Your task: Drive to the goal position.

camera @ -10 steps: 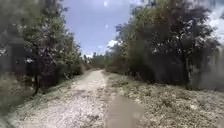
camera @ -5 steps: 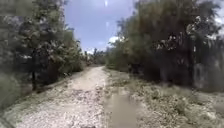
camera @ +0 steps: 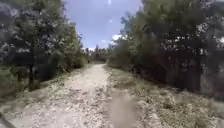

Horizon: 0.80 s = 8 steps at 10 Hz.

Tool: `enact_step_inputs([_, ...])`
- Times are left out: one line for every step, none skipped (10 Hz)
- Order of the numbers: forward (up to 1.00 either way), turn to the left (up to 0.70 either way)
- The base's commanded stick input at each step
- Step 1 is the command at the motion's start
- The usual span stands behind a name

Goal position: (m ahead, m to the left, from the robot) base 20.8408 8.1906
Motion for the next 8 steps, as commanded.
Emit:
enact_step_inputs([0.50,0.01])
enact_step_inputs([0.50,0.01])
enact_step_inputs([0.50,0.01])
enact_step_inputs([0.50,0.01])
enact_step_inputs([0.50,0.01])
enact_step_inputs([0.50,0.01])
enact_step_inputs([0.50,0.01])
enact_step_inputs([0.50,0.01])
